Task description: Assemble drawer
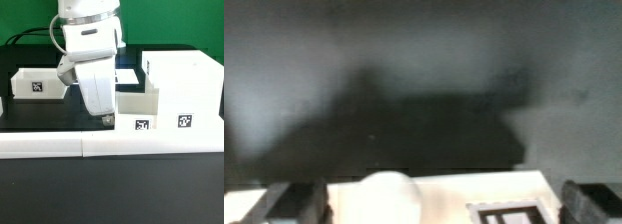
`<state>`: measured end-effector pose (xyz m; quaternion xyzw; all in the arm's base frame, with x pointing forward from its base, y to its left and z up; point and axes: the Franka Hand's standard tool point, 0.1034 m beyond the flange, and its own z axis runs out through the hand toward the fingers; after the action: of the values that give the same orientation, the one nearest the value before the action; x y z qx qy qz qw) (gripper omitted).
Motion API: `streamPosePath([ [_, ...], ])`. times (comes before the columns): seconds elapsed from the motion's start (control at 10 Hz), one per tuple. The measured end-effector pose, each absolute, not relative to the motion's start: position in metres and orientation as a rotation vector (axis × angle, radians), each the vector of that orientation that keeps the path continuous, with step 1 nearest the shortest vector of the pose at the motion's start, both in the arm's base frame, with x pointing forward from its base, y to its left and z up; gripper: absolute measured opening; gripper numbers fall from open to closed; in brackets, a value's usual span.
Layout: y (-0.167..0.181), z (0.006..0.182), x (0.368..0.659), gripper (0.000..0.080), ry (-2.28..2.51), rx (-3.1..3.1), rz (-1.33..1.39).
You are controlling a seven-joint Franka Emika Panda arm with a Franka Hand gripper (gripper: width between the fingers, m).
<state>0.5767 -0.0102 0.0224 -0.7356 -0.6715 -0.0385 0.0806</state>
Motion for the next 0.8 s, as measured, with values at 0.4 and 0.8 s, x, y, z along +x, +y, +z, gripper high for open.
streamPosePath([
  [0.4, -0.019, 0.025, 0.582, 0.0649, -2.119, -2.100, -0.134],
  [0.8, -0.003, 0.034, 0.599, 0.0649, -2.076, -2.145, -0.110],
])
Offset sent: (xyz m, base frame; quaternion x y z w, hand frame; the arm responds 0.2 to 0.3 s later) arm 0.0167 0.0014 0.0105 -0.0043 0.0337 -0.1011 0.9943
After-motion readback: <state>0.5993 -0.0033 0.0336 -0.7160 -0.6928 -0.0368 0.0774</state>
